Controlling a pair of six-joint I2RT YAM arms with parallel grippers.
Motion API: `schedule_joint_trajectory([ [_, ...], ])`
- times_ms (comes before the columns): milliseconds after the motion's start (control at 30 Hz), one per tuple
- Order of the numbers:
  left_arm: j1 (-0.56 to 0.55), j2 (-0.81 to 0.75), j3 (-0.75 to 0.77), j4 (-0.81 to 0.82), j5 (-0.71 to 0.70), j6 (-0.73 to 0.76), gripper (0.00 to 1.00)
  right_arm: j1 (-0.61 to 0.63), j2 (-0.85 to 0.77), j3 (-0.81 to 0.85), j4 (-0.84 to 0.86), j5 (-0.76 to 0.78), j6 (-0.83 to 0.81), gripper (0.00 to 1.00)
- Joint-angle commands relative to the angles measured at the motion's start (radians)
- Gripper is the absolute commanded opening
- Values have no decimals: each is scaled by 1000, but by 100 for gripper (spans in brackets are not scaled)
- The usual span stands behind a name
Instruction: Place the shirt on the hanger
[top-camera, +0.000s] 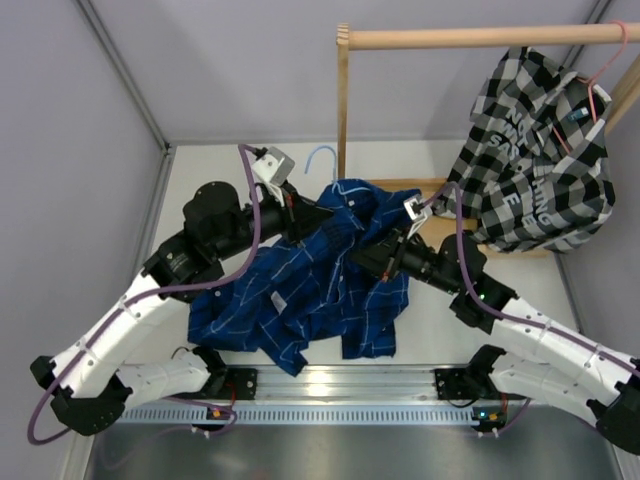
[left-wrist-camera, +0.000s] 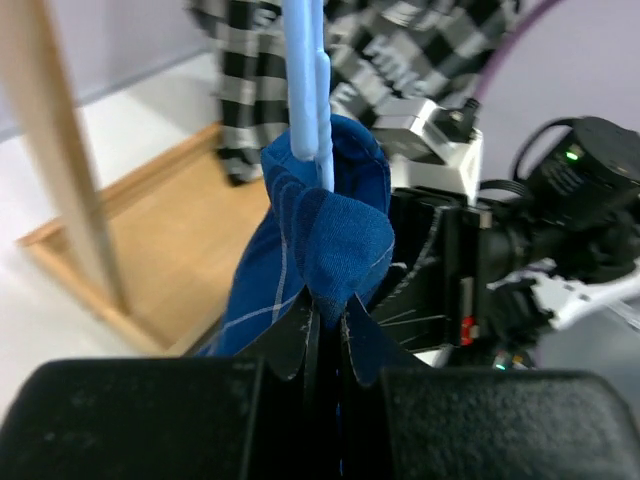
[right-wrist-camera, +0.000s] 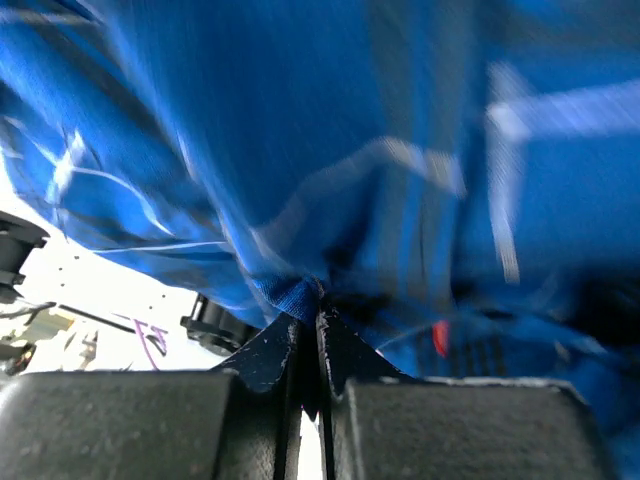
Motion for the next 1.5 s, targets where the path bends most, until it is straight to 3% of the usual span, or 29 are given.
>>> schedule_joint_trajectory([
  [0, 70, 9, -58, 382, 390, -115, 0, 16, 17, 7, 182, -80, 22, 3],
  [33, 77, 12, -70, 429, 425, -125, 0, 16, 13, 4, 179, -92, -4, 5],
  [133, 88, 29, -90, 425, 453, -75, 0, 16, -99, -25, 72, -117, -83, 41],
  [167, 89, 32, -93, 398, 462, -41, 0, 14, -152, -39, -38, -109, -101, 50],
  [267, 91, 34, -101, 307, 477, 103, 0, 16, -376, -42, -276, -74, -214, 56],
  [300, 91, 46, -93, 258, 503, 163, 0, 14, -471, -10, -439, -75, -246, 59],
  [400, 92, 86, -75, 175, 557, 231, 0, 14, -555, 134, -730, -98, -383, 73],
  [533, 91, 120, -83, 172, 618, 226, 0, 16, -537, 333, -838, -121, -446, 78],
  [667, 88, 152, -76, 195, 753, 185, 0, 14, -362, 536, -901, -33, -532, 80],
  [767, 74, 164, -72, 210, 880, 171, 0, 14, -239, 614, -864, -21, -584, 77],
  [867, 39, 169, -72, 210, 1003, 173, 0, 14, -127, 676, -835, -168, -646, 71],
  [967, 19, 169, -83, 209, 1071, 182, 0, 14, -50, 713, -817, -215, -661, 65],
  [1133, 2, 163, -106, 210, 1065, 194, 0, 14, -18, 685, -710, -340, -636, 61],
  [1200, 2, 170, -107, 210, 1062, 197, 0, 14, -19, 659, -647, -391, -623, 54],
  [1267, 2, 170, -106, 210, 1059, 197, 0, 14, -16, 644, -624, -416, -620, 38],
  [1333, 2, 169, -106, 210, 1063, 200, 0, 16, -13, 636, -598, -431, -615, 30],
  [1467, 3, 152, -98, 210, 1007, 203, 0, 16, 0, 610, -564, -478, -607, 0],
])
